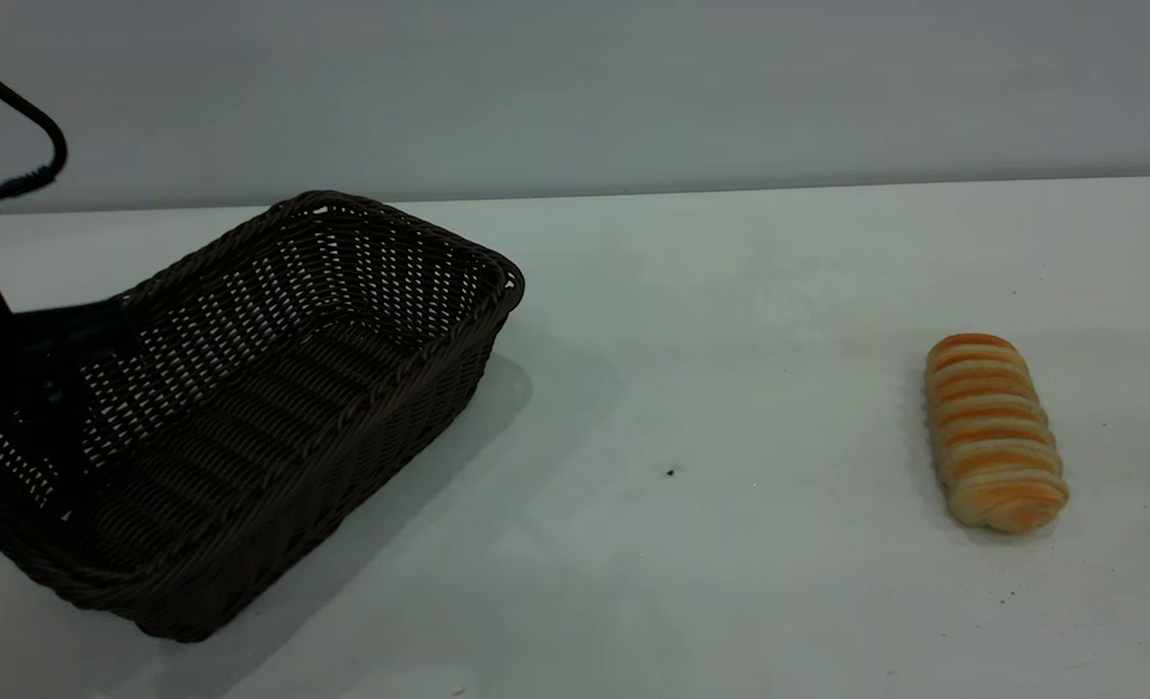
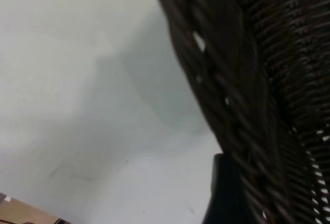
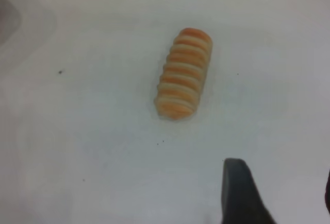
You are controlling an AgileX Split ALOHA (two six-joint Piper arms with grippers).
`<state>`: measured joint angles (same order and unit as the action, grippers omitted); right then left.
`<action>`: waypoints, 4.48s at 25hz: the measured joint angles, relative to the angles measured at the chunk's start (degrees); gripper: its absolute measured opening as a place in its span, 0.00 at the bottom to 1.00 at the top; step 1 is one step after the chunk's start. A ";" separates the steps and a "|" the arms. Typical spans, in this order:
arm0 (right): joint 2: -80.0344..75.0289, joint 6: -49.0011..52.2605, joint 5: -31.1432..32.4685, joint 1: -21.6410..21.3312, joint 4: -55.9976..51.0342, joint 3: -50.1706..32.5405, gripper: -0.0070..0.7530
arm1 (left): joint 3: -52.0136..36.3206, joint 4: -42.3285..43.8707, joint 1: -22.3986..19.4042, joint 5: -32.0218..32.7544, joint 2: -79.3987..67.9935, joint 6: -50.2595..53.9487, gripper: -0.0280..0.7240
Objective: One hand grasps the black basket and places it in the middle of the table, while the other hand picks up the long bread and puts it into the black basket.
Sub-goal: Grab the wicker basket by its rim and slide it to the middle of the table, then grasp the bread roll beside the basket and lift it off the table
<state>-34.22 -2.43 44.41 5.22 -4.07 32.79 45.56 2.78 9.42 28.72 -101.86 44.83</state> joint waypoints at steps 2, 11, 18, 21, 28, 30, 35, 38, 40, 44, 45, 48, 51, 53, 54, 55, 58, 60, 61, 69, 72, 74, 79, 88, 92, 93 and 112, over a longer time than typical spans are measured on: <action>0.00 0.00 0.11 0.00 0.00 0.00 0.50 | 0.00 -0.04 0.00 -0.38 -0.78 0.74 0.76; 0.00 0.00 0.15 0.00 0.00 0.00 0.50 | 0.00 -0.21 0.00 -5.81 -4.68 1.73 0.75; 0.00 0.00 0.15 0.00 0.00 0.00 0.50 | 0.10 -0.24 -0.06 -10.30 -5.20 2.45 0.34; 0.00 0.00 0.15 0.00 0.00 0.00 0.50 | 0.17 1.05 -0.01 -11.43 -5.20 1.75 0.26; 0.00 0.00 0.15 0.00 -0.25 0.00 0.50 | 0.77 1.49 2.35 -11.67 -4.91 -6.48 0.26; 0.00 0.00 0.15 0.00 -0.82 0.00 0.50 | 2.10 1.49 4.14 -11.05 -4.91 -9.77 0.26; 0.00 0.00 0.15 0.00 -1.44 0.00 0.50 | 7.51 1.67 7.82 -7.47 -5.27 -15.83 0.26; 0.00 0.00 0.09 0.00 -1.43 0.00 0.50 | 11.04 1.74 8.01 -4.55 -6.53 -18.14 0.26; 0.00 0.00 -0.51 0.00 -1.43 0.00 0.50 | 13.07 1.23 8.01 -3.12 -7.64 -20.04 0.26; -0.35 0.00 -3.04 0.00 -1.43 0.00 0.50 | 15.18 -3.44 8.01 -2.23 -10.00 -25.29 0.26; -0.73 0.00 -3.41 0.00 -1.51 0.00 0.50 | 15.47 -5.29 8.01 -2.23 -10.57 -26.81 0.26; -2.81 0.00 -4.00 0.00 -2.36 0.00 0.50 | 15.82 -9.94 8.01 -2.31 -12.22 -32.95 0.26; -5.12 -0.36 -5.21 0.00 -2.80 0.00 0.50 | 15.95 -10.99 8.01 -2.21 -13.23 -34.92 0.26; -6.16 -1.64 -6.20 0.00 -2.80 0.00 0.50 | 15.95 -10.99 8.01 -2.35 -13.31 -34.84 0.26; -6.68 -2.27 -6.75 0.00 -2.80 0.00 0.50 | 15.95 -10.99 8.01 -2.67 -13.31 -34.71 0.26; -7.30 -2.66 -7.29 0.00 -2.93 0.00 0.50 | 15.95 -10.99 8.01 -2.93 -13.31 -34.71 0.25; -9.91 -3.65 -9.39 0.00 -4.19 0.00 0.50 | 15.95 -11.05 8.01 -3.31 -13.31 -34.71 0.32; -12.52 -5.63 -10.98 0.00 -6.43 0.00 0.52 | 15.96 -11.60 8.01 -3.66 -13.31 -34.71 0.46; -14.16 -7.12 -12.00 0.00 -8.04 0.00 0.53 | 15.96 -12.04 8.01 -3.77 -13.31 -34.71 0.54; -29.04 -20.37 -22.42 0.00 -23.08 0.06 0.72 | 15.96 -13.27 8.01 -2.83 -11.00 -35.07 0.84; -35.04 -23.20 -25.47 0.00 -27.99 0.21 0.75 | 15.96 -12.91 8.01 -1.65 -8.49 -36.14 0.82; -39.47 -25.27 -27.09 0.00 -31.31 0.27 0.76 | 15.96 -12.30 8.01 -0.98 -6.33 -36.55 0.79; -50.75 -33.08 -30.71 0.15 -40.97 1.12 0.76 | 15.96 -9.72 8.01 -0.18 -1.05 -36.68 0.76; -71.05 -48.10 -35.51 4.01 -53.40 9.47 0.76 | 15.96 -9.19 8.01 0.83 6.53 -36.68 0.76; -78.06 -50.33 -38.85 4.01 -53.87 12.96 0.76 | 15.96 -9.19 8.01 1.67 9.34 -36.63 0.76; -79.41 -50.46 -39.13 4.01 -53.87 13.73 0.76 | 15.96 -9.19 8.01 1.72 9.93 -36.63 0.76; -83.70 -53.29 -42.86 2.95 -53.75 17.60 0.05 | 15.91 -9.03 8.01 2.50 17.68 -36.74 0.76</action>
<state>-117.92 -55.72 1.55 8.17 -57.82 50.39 61.47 -6.24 17.43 31.22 -84.17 8.10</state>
